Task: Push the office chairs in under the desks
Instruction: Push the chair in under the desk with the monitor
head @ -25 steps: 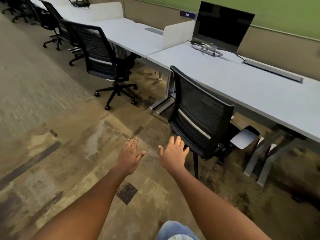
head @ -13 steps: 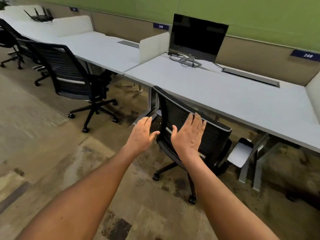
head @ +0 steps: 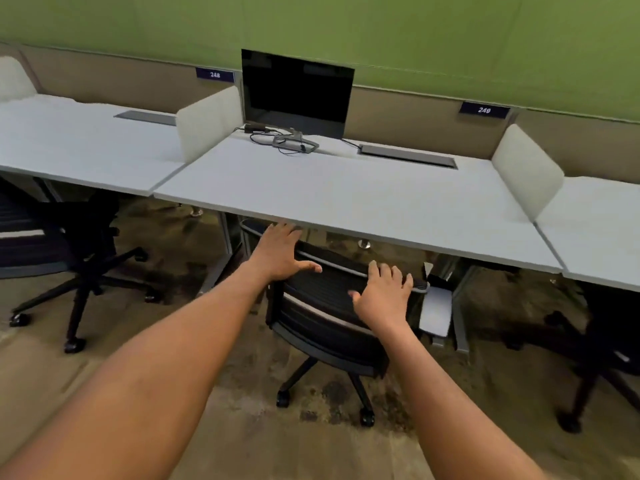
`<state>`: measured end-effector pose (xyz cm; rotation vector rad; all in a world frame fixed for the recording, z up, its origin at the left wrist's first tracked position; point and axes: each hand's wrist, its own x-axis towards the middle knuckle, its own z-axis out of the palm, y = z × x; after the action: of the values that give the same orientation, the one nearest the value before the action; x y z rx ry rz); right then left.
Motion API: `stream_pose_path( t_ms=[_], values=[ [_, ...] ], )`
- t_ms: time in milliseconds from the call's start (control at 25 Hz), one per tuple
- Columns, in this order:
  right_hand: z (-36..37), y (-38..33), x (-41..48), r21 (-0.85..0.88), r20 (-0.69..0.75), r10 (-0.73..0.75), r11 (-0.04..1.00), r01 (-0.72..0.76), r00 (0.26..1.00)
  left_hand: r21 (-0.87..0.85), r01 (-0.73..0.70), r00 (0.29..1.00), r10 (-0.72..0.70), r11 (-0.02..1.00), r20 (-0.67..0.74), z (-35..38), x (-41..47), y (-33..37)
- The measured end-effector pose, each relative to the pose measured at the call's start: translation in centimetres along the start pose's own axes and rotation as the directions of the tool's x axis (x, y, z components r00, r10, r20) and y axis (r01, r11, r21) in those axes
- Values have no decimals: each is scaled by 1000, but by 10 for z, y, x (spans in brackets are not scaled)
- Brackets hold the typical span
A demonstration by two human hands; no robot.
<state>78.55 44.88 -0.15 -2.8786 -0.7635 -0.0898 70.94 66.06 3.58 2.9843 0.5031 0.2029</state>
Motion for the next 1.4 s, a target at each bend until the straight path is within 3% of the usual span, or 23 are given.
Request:
stream_pose_path(
  t_ms=[80,240,360,480,720,1000,1400],
  values=[
    [8,-4,0,-39,-52,15,999,-17,999,-47,-21,997,25,999,72,11,8,-18],
    [4,-19,15,-54,-55,159,985,-162,986,42,-108,993,110,993,-53,24,14,-37],
    [6,-29,16,-96,-72,228,968,-234,971,127,-146,987,153,981,-47,31,15,-45],
    [12,-37,7,-57,-121,258,962,-266,959,82,-121,990,127,989,-65,37,6,-53],
    [24,-44,-21,-7,-175,253,966,-258,952,-58,-92,985,82,994,-153,53,-26,-54],
    [35,-58,-36,109,-477,253,967,-229,842,-72,-104,957,80,992,-279,57,-47,-63],
    [35,-67,-4,91,-531,182,983,-157,828,-83,-88,932,52,993,-358,54,-24,-80]
  ],
)
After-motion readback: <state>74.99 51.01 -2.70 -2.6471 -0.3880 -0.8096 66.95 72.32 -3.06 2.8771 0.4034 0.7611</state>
